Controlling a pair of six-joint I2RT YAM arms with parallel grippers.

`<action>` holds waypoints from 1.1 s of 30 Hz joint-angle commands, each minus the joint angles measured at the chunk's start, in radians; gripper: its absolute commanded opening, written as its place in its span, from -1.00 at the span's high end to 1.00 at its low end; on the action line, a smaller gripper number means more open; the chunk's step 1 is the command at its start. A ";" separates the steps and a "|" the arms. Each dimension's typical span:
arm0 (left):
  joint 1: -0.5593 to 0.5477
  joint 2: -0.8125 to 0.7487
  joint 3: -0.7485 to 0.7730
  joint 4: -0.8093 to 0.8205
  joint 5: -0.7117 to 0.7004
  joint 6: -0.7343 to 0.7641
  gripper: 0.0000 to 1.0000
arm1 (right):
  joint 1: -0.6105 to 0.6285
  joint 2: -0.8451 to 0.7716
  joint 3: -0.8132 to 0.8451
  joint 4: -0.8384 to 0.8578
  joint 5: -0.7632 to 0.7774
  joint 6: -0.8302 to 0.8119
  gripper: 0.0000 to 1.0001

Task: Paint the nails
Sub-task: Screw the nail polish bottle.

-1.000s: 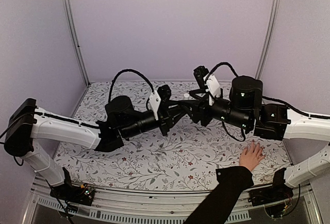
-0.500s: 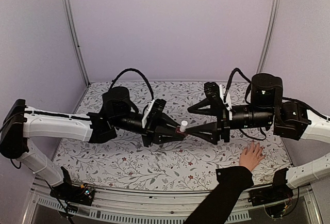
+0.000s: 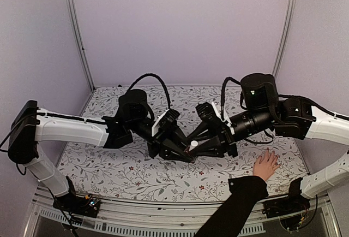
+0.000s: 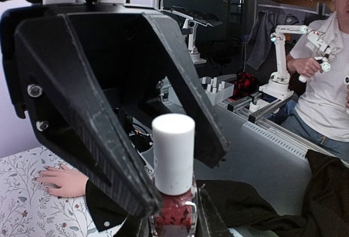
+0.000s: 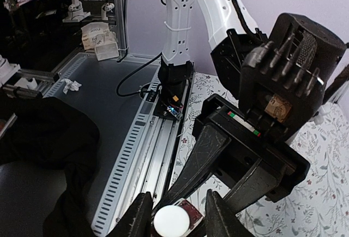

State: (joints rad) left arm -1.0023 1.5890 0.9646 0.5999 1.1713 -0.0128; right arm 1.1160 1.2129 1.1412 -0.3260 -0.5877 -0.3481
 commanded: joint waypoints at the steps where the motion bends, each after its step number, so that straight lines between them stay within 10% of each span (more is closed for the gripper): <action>1: -0.006 0.014 0.029 0.053 0.051 -0.031 1.00 | 0.016 0.031 0.054 -0.047 -0.036 -0.025 0.43; 10: 0.008 -0.004 0.001 0.074 0.002 -0.033 1.00 | 0.018 0.010 0.043 -0.039 -0.017 0.003 1.00; 33: -0.017 -0.127 -0.133 0.269 -0.712 -0.016 1.00 | -0.013 0.047 -0.018 0.112 0.479 0.232 1.00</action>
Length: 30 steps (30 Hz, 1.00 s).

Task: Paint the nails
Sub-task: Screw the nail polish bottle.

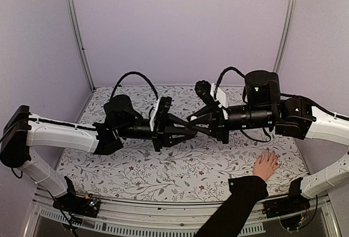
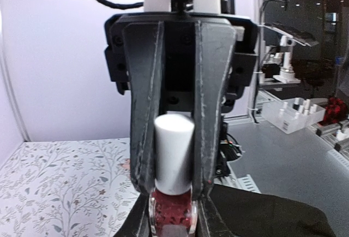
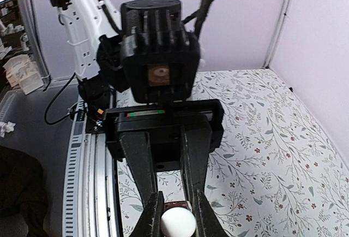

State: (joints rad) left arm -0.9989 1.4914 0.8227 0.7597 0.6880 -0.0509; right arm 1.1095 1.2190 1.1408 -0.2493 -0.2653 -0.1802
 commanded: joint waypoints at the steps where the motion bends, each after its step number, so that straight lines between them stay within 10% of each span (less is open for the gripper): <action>1: -0.026 -0.026 0.010 0.114 -0.272 0.024 1.00 | -0.007 0.046 -0.019 0.041 0.182 0.076 1.00; 16: -0.143 0.144 0.096 0.210 -0.851 0.133 1.00 | -0.007 0.183 0.014 0.144 0.491 0.232 1.00; 30: -0.124 0.129 0.065 0.196 -0.754 0.085 1.00 | -0.018 0.142 -0.040 0.184 0.438 0.263 0.78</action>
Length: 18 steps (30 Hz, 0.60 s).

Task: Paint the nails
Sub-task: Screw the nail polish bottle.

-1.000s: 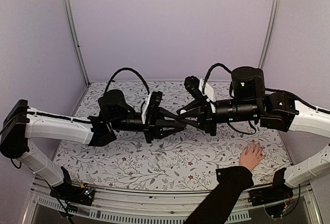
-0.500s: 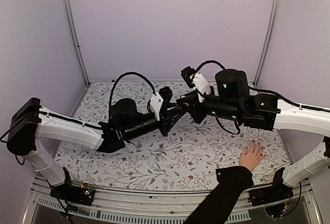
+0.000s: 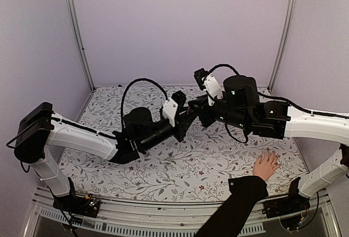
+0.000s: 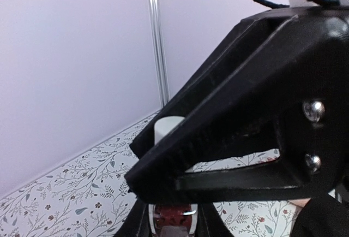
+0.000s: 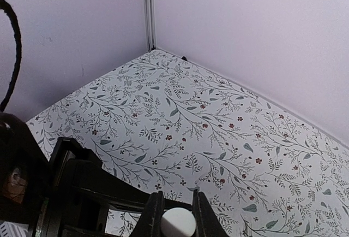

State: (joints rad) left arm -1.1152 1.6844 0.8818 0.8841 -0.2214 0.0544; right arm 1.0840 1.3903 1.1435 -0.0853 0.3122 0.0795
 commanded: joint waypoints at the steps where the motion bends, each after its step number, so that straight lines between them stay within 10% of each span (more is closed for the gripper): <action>1: 0.004 -0.080 -0.003 0.058 0.197 -0.029 1.00 | 0.006 -0.043 -0.051 0.022 -0.158 -0.002 0.67; 8: 0.089 -0.182 -0.057 -0.023 0.588 -0.076 1.00 | 0.001 -0.193 -0.096 -0.004 -0.258 -0.106 -0.33; 18: 0.154 -0.192 0.003 -0.177 1.072 -0.085 1.00 | -0.009 -0.305 -0.059 -0.130 -0.599 -0.230 -0.46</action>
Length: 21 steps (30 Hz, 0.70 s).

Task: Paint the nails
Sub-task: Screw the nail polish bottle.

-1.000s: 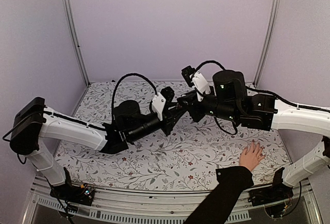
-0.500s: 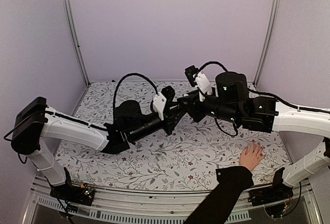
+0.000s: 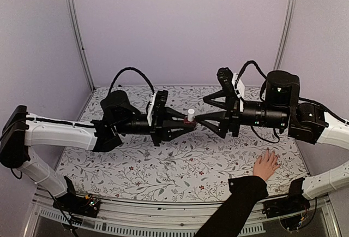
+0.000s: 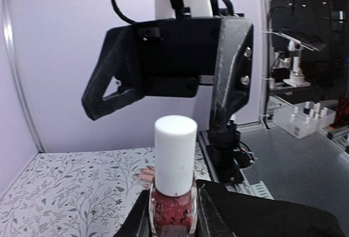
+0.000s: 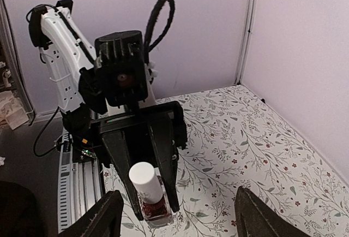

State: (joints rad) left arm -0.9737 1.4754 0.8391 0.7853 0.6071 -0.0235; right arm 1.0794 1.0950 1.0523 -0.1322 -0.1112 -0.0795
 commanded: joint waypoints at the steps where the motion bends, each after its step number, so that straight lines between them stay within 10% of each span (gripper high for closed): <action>1: 0.013 0.026 0.055 -0.084 0.276 -0.010 1.00 | -0.004 -0.005 0.044 -0.100 -0.208 -0.084 -0.44; 14: 0.012 0.113 0.115 0.002 0.480 -0.120 1.00 | -0.004 0.124 0.167 -0.235 -0.503 -0.170 0.06; 21: 0.013 0.097 0.100 0.000 0.434 -0.102 1.00 | -0.004 0.145 0.168 -0.217 -0.499 -0.155 0.96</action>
State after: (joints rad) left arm -0.9722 1.5795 0.9249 0.7452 1.0603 -0.1318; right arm 1.0782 1.2472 1.2018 -0.3439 -0.5789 -0.2371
